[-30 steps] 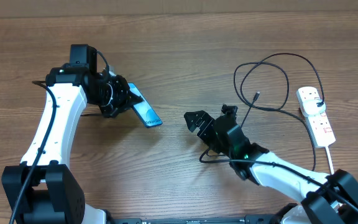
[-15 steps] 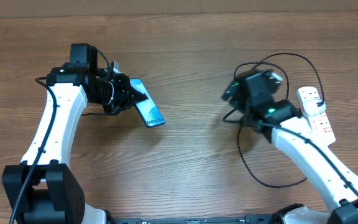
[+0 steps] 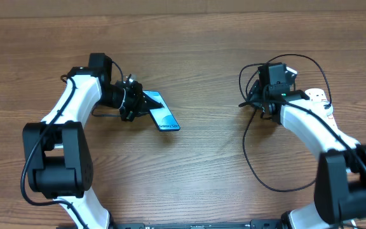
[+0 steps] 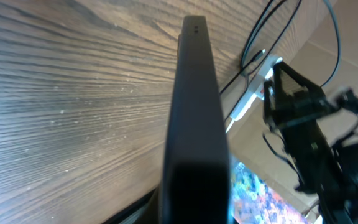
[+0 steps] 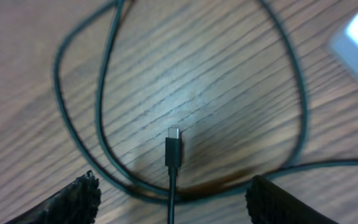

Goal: Plug charger to phone and switch on socket
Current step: 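Grasp the black cable's USB-C plug with the right gripper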

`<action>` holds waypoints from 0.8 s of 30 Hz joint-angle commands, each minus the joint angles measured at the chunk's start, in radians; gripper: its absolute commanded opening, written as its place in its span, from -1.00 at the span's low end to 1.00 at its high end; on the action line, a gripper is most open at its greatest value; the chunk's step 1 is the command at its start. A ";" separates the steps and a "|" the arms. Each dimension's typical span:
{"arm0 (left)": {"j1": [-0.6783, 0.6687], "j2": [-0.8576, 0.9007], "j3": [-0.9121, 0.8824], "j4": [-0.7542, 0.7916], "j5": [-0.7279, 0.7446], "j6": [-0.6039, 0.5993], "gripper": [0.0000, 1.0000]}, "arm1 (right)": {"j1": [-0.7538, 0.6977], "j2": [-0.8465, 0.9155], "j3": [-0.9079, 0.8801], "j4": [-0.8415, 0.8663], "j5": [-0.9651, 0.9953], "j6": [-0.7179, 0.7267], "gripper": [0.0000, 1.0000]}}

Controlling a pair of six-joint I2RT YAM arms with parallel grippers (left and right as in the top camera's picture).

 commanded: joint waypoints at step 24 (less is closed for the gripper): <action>-0.013 0.005 0.009 0.000 0.085 0.023 -0.91 | -0.006 0.145 0.006 0.083 -0.044 -0.035 -0.15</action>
